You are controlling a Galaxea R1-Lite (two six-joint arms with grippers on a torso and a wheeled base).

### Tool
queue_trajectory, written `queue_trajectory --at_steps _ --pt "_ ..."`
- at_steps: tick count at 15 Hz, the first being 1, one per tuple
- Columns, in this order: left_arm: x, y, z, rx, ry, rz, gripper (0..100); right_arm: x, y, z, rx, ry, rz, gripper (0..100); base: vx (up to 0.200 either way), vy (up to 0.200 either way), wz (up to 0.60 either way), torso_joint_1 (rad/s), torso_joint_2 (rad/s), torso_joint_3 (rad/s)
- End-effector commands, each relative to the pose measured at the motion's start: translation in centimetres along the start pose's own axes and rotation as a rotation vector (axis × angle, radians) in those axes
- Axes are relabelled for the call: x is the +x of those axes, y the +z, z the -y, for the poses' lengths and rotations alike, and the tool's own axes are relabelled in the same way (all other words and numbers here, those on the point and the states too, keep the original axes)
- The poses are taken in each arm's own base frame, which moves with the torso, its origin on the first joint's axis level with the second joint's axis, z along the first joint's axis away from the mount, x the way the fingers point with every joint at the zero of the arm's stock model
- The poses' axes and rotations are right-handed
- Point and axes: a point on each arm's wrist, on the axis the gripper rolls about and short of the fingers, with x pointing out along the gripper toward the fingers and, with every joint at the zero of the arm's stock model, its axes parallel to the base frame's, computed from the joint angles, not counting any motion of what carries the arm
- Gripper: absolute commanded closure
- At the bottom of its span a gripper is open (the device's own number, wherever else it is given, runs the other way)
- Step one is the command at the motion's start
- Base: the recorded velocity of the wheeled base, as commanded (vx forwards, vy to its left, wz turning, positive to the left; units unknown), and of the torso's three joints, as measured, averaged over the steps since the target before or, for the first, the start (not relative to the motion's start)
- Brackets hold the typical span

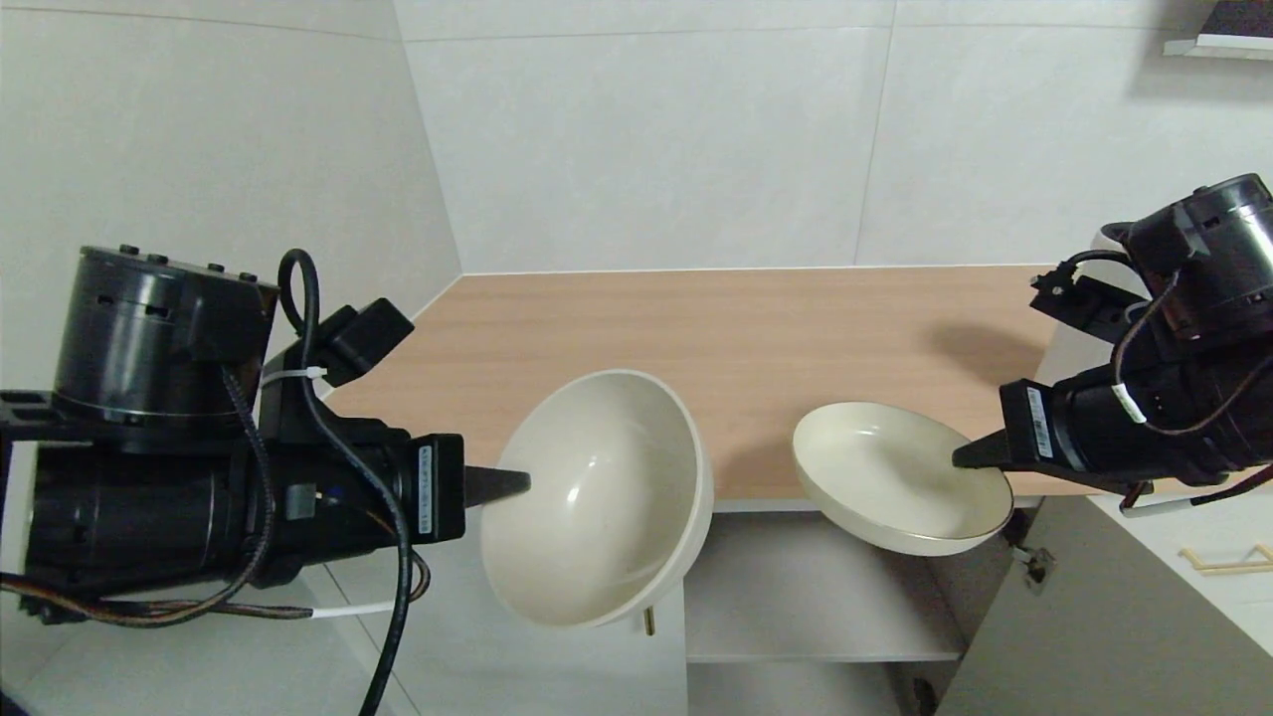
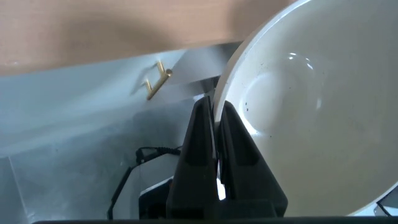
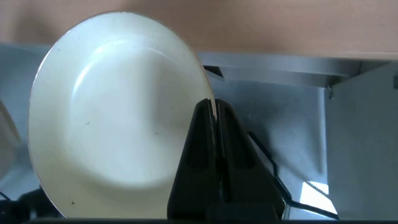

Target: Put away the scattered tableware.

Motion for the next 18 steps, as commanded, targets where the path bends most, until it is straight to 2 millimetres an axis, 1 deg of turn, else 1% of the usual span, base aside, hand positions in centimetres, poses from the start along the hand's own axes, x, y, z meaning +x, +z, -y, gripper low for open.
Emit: queue_trajectory --at_steps 1,7,11,13,15,18 --pt "0.2 -0.2 0.0 0.0 0.001 -0.009 100 -0.2 -0.2 0.1 -0.002 0.0 -0.001 100 0.0 0.0 0.0 0.0 0.0 0.0" --pt "0.7 -0.3 -0.2 -0.003 0.011 -0.025 100 1.0 -0.1 0.1 0.0 -0.01 -0.018 100 0.0 0.0 0.0 0.0 0.0 0.0" --pt "0.9 -0.3 -0.2 -0.003 0.012 -0.031 100 1.3 -0.2 0.2 0.0 -0.021 -0.019 100 0.0 0.0 0.0 0.0 0.0 0.0" --pt "1.2 -0.5 -0.2 -0.001 0.016 -0.045 100 1.6 -0.4 0.4 -0.035 -0.029 -0.034 100 0.0 0.0 0.0 0.0 0.0 0.0" --pt "1.4 -0.7 -0.1 0.001 0.015 -0.055 100 1.8 -0.5 0.4 -0.039 -0.034 -0.039 100 0.0 0.0 0.0 -0.076 0.22 0.137" --pt "1.9 -0.9 -0.3 -0.001 0.025 -0.074 100 1.9 -0.8 0.5 -0.044 -0.036 -0.05 100 0.0 0.0 0.0 -0.157 0.42 0.253"
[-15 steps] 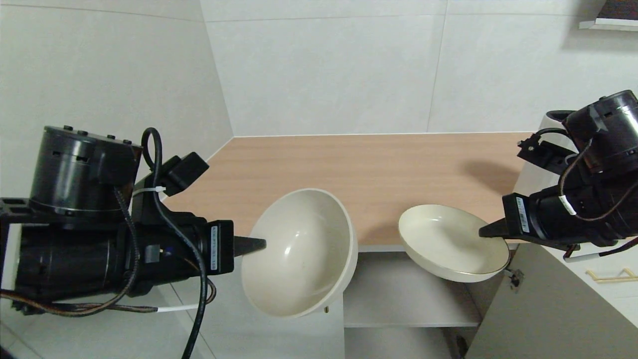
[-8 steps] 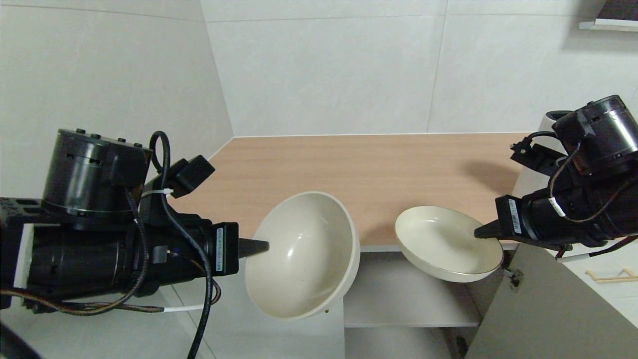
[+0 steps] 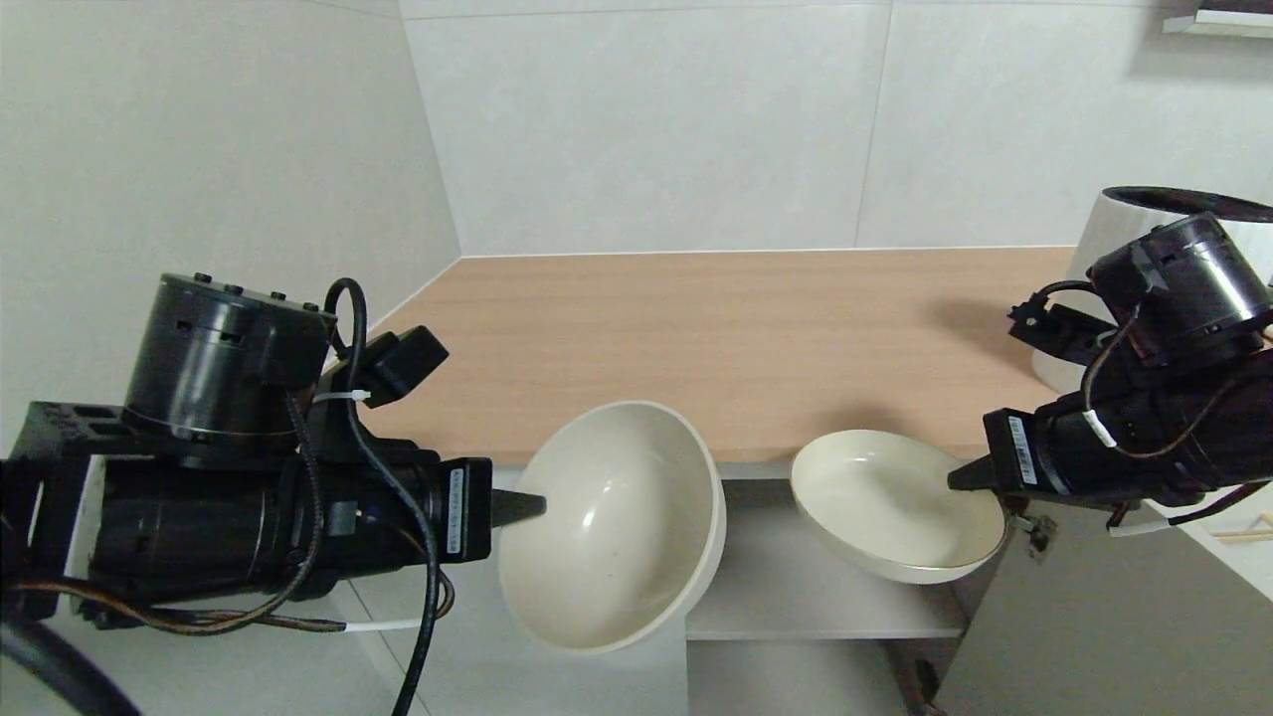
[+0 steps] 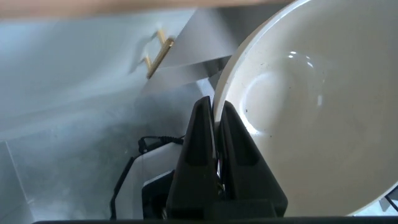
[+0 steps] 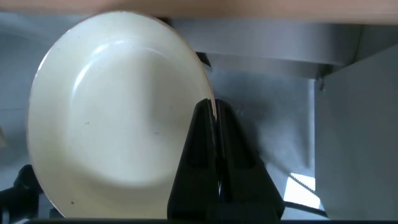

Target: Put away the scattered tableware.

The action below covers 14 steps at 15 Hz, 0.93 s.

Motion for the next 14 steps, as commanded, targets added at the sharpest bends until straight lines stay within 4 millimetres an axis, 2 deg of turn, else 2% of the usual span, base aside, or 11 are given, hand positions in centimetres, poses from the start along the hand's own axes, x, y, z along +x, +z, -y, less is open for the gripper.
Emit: queue_trajectory --at_steps 1,8,12,14 --pt "0.5 -0.1 0.0 -0.001 0.005 -0.014 100 0.2 -0.1 -0.1 -0.003 0.001 -0.009 100 0.0 0.0 0.0 -0.168 0.45 0.286" --pt "0.7 -1.1 -0.1 0.067 0.021 -0.082 100 1.5 -1.7 -0.4 -0.098 0.001 -0.089 100 0.0 0.0 0.0 -0.154 0.47 0.303" --pt "0.8 -1.3 -0.2 0.07 0.026 -0.095 100 2.5 -2.8 -1.2 -0.136 0.012 -0.138 100 0.0 0.0 0.0 -0.099 0.44 0.33" --pt "0.9 -1.3 -0.2 0.071 0.028 -0.095 100 3.0 -3.3 -1.2 -0.17 0.017 -0.143 100 0.0 0.0 0.0 -0.039 0.18 0.139"
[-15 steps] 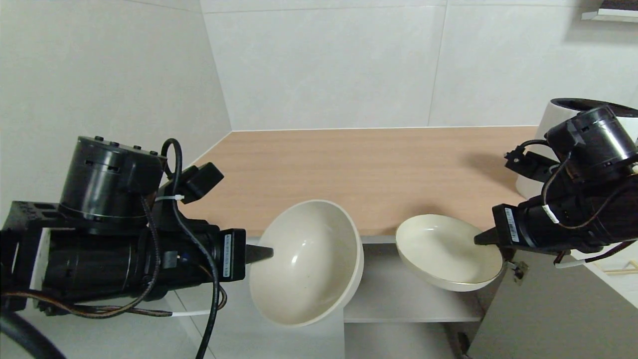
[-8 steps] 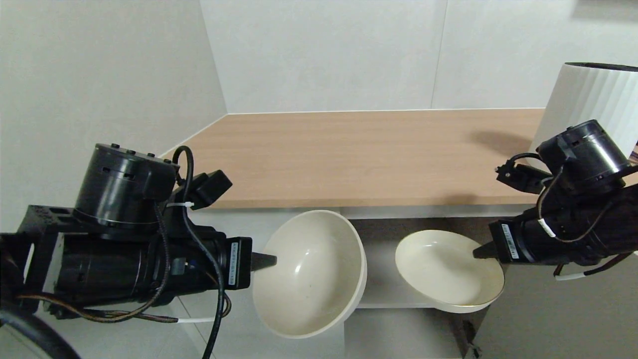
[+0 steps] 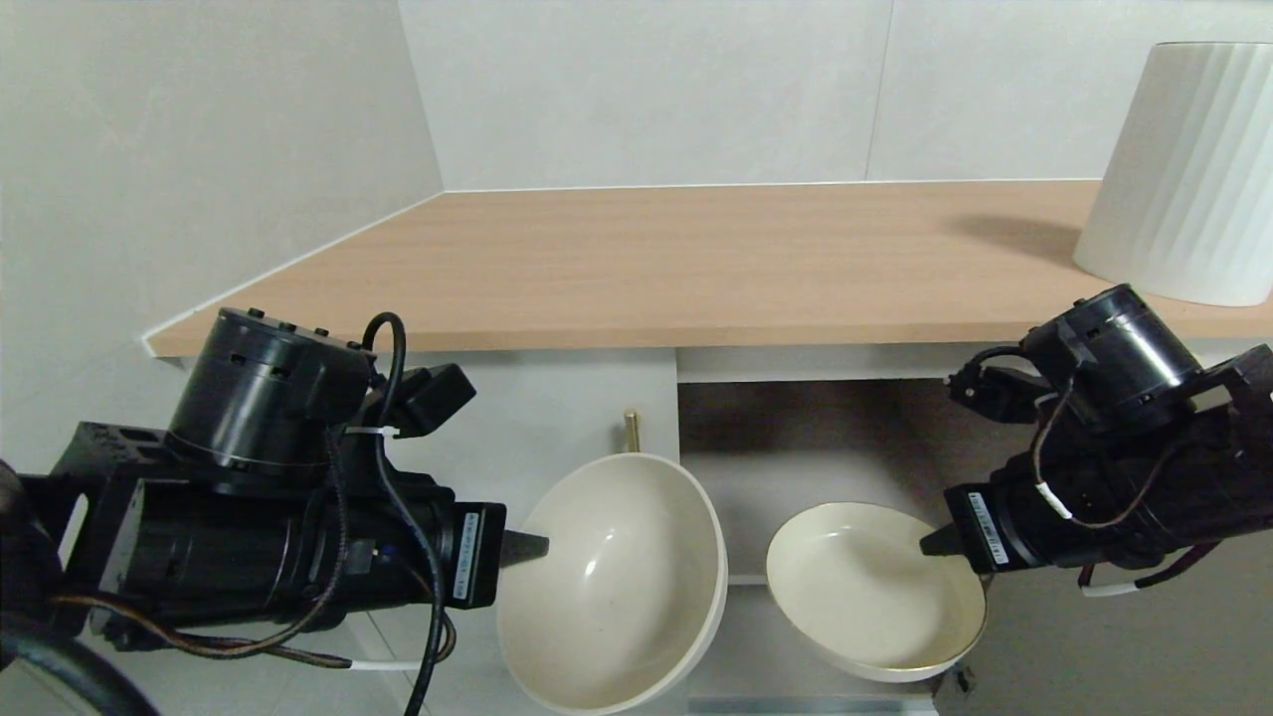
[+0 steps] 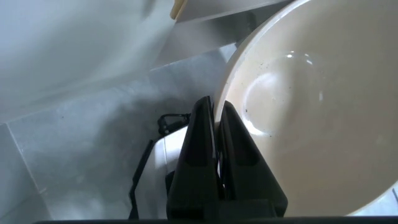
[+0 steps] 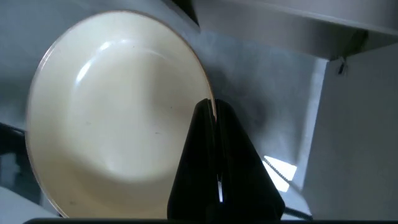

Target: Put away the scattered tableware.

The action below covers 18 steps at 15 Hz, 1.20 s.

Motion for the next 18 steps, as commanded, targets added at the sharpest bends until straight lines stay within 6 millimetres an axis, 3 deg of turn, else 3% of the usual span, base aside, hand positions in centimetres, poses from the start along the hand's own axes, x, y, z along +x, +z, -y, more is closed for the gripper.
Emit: queue_trajectory --at_steps 1,5,10,15,18 --pt "0.1 0.0 0.0 0.0 0.002 -0.003 100 0.7 -0.6 0.0 -0.02 0.0 -0.021 100 0.0 0.0 0.0 -0.017 0.07 0.036" --pt "0.1 0.0 0.0 0.0 0.005 -0.001 100 1.1 -1.3 -0.5 -0.048 0.013 -0.04 100 0.0 0.0 0.0 0.0 0.0 0.0" --pt "0.1 -0.4 0.2 0.008 0.002 -0.022 100 2.8 -3.5 0.0 -0.252 0.014 -0.128 100 0.0 0.0 0.0 0.0 0.0 0.0" --pt "-0.1 -1.0 0.3 0.068 0.0 -0.049 100 10.9 -5.3 -0.4 -0.289 0.022 -0.156 100 0.0 0.0 0.0 0.0 0.0 0.0" --pt "-0.2 -1.5 0.8 0.097 -0.012 -0.072 100 17.0 -5.2 1.1 -0.144 -0.099 -0.066 100 0.0 0.0 0.0 0.0 0.0 0.0"
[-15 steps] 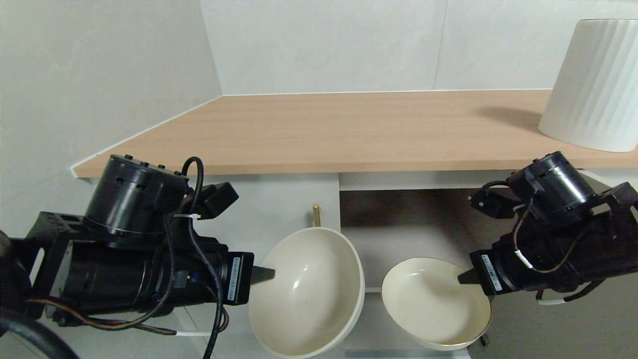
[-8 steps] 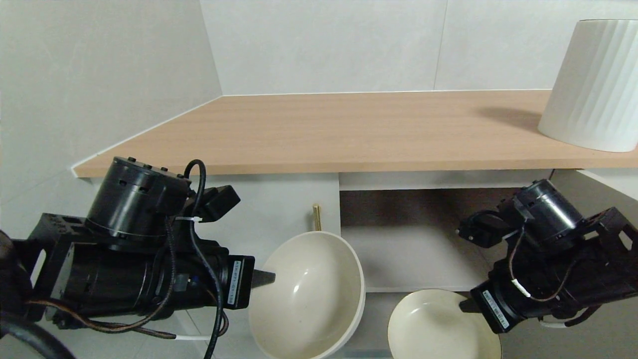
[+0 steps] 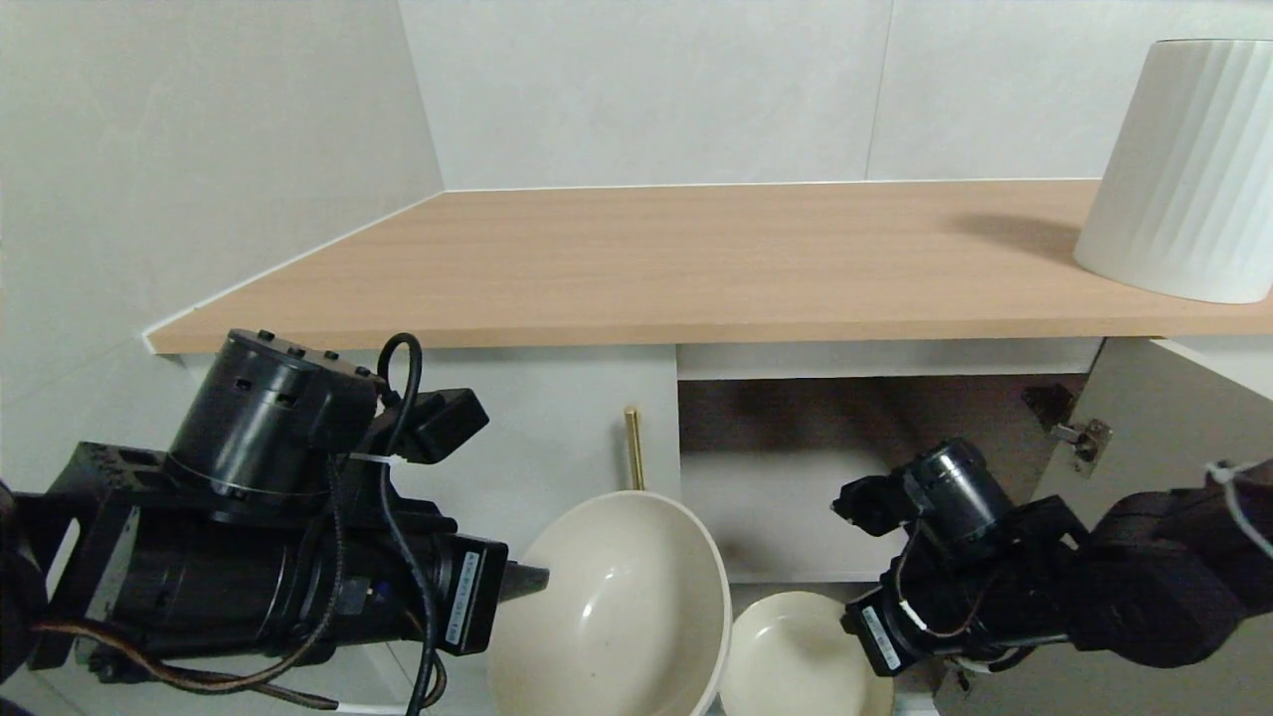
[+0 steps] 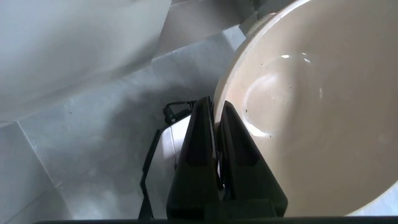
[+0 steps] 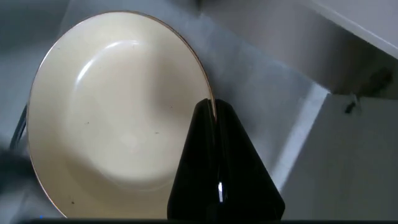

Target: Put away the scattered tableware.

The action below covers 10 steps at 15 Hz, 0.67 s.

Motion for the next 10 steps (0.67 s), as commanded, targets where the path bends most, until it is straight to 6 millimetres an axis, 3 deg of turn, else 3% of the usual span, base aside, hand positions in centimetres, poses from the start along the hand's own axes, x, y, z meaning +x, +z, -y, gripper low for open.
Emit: queue_trajectory --at_steps 1,4,10 --pt "0.1 -0.5 0.3 0.025 -0.006 -0.03 100 6.7 -1.2 2.0 0.118 -0.123 -0.005 100 0.0 0.0 0.0 0.0 0.0 0.0" --pt "0.2 -1.0 0.4 0.058 -0.002 -0.072 100 9.9 -0.6 3.7 0.238 -0.199 0.172 100 0.0 0.0 0.0 0.0 0.0 0.0" --pt "0.5 -1.3 0.7 0.071 -0.006 -0.09 100 12.9 2.4 7.8 0.397 -0.389 0.328 100 0.0 0.0 0.0 0.0 0.0 0.0"
